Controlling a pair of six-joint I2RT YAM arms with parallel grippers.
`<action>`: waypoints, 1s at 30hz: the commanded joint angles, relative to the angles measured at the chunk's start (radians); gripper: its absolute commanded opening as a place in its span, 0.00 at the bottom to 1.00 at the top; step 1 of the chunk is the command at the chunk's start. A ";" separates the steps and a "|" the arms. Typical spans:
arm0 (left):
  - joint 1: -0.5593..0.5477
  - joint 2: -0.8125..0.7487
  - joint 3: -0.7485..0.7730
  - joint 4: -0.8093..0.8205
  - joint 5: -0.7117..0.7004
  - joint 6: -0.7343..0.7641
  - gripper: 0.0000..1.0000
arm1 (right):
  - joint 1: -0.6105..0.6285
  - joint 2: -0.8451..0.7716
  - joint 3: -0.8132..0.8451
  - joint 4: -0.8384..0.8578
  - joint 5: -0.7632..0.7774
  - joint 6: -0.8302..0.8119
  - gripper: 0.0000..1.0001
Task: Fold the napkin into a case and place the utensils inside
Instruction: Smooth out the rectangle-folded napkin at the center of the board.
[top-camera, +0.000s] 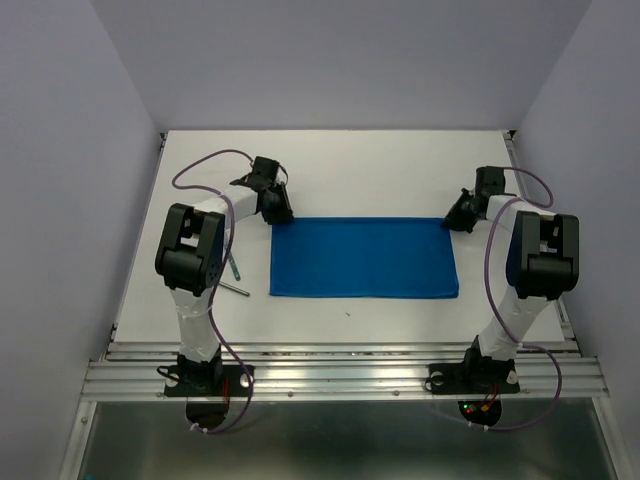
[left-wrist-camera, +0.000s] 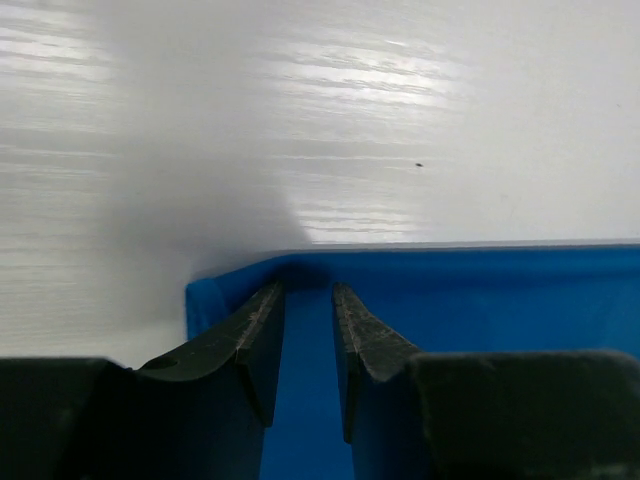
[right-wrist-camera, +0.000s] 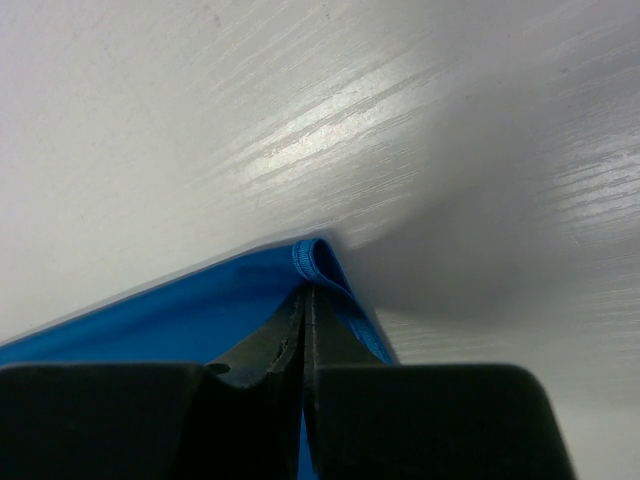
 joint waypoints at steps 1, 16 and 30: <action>0.065 -0.082 -0.033 0.002 -0.030 0.025 0.37 | -0.007 0.021 -0.038 -0.038 0.076 -0.033 0.03; 0.120 -0.230 -0.089 0.020 -0.009 -0.006 0.40 | -0.007 -0.158 0.010 -0.040 -0.179 0.056 0.10; 0.024 -0.360 -0.342 -0.127 -0.087 -0.030 0.54 | -0.007 -0.419 -0.053 -0.138 -0.025 0.017 0.59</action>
